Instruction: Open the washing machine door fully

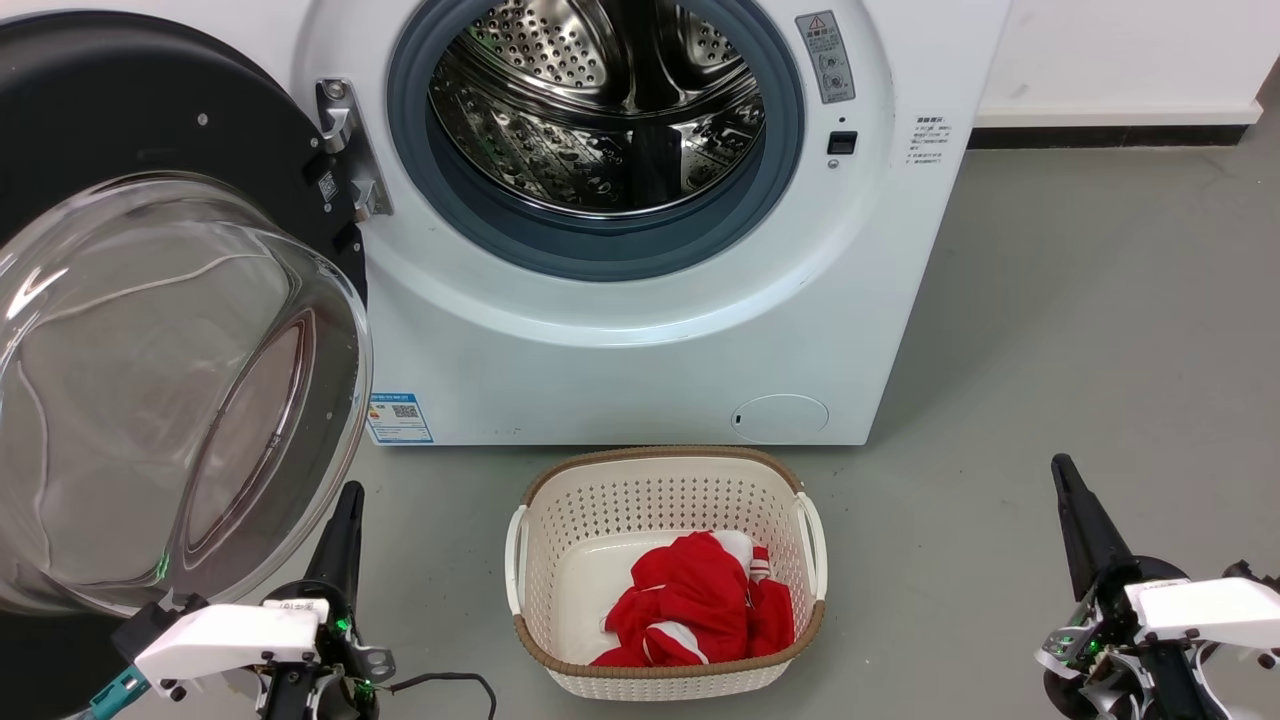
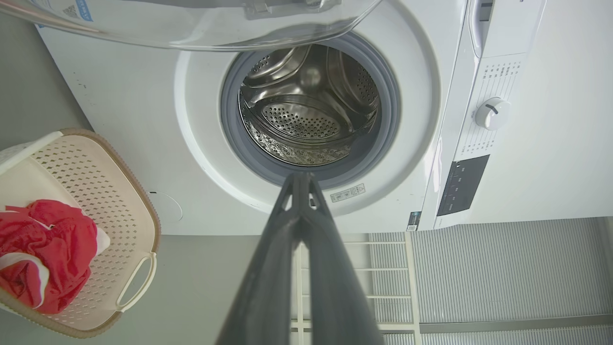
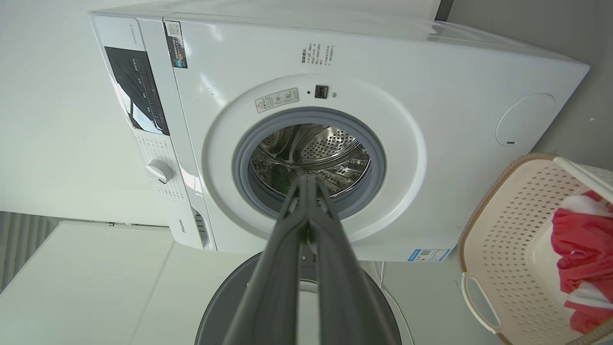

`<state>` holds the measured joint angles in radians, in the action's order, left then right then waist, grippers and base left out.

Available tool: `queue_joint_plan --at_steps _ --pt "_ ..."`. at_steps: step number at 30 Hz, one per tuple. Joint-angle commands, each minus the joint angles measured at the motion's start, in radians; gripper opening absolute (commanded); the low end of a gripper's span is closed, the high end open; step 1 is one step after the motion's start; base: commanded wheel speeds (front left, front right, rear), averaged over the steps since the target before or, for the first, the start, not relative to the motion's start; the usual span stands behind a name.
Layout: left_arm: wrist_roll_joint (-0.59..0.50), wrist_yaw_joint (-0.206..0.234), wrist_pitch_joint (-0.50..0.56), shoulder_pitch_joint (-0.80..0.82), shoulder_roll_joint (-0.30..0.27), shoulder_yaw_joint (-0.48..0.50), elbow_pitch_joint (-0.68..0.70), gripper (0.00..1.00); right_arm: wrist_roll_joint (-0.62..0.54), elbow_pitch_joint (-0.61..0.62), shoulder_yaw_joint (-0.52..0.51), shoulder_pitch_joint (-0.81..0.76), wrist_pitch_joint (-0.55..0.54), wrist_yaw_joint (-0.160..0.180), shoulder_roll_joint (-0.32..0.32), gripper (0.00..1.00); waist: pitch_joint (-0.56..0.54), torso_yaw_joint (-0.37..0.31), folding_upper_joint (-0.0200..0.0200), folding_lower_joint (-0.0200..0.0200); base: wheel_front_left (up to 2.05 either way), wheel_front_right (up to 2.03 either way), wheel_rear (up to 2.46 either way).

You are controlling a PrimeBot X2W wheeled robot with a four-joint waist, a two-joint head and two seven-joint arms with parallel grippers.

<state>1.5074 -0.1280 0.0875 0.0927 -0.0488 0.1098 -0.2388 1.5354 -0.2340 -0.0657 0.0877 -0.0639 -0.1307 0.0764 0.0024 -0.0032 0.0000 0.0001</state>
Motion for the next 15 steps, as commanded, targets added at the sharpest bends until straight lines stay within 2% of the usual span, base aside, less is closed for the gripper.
queue_joint_plan --at_steps 1,15 --pt "0.018 -0.004 0.007 0.019 -0.002 0.004 -0.002 0.00 0.021 -0.002 -0.004 0.020 -0.007 0.000 -0.001 0.00 0.000 0.000 0.0000 -0.0001 0.00 0.00 0.00" --pt "0.108 -0.004 0.031 0.021 -0.002 0.007 -0.008 0.00 0.106 -0.011 -0.018 0.023 -0.026 0.000 -0.004 0.00 0.001 0.003 0.0000 -0.0001 0.00 0.00 0.00"
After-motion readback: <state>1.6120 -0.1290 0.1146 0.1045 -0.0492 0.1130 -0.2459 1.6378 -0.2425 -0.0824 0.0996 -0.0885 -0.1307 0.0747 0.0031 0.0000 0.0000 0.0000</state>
